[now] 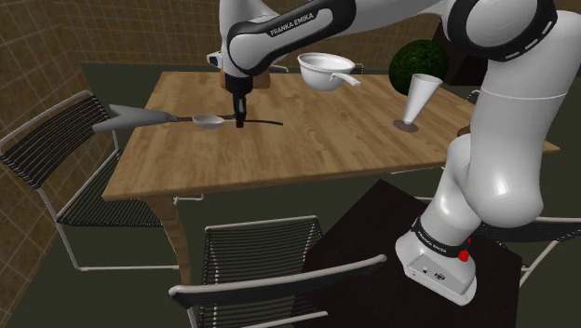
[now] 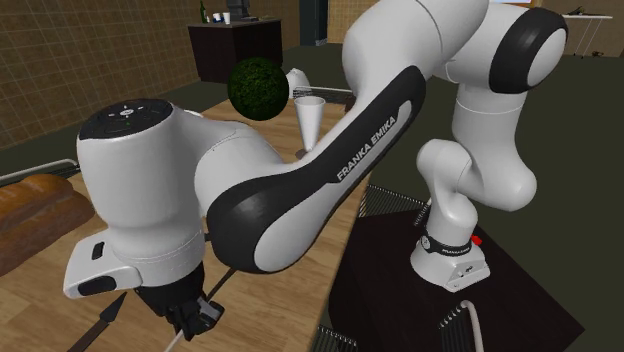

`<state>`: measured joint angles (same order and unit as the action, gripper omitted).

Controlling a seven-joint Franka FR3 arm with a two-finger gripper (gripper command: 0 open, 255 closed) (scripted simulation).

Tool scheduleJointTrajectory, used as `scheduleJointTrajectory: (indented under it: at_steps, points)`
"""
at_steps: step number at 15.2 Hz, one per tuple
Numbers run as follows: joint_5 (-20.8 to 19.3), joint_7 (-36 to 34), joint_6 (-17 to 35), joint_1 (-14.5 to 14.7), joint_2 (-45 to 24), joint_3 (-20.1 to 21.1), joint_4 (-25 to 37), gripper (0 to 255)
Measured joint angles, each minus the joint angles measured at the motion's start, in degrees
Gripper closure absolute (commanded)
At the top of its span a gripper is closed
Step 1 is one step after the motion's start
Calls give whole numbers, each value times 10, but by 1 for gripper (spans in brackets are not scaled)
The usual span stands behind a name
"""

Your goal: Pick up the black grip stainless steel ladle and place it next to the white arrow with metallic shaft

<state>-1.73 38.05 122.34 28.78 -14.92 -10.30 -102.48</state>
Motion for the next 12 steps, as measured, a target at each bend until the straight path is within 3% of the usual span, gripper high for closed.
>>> scheduleJointTrajectory:
  at_steps: [12]
  points:
    - [5,-1,79,-2,-37,2,-42,255]
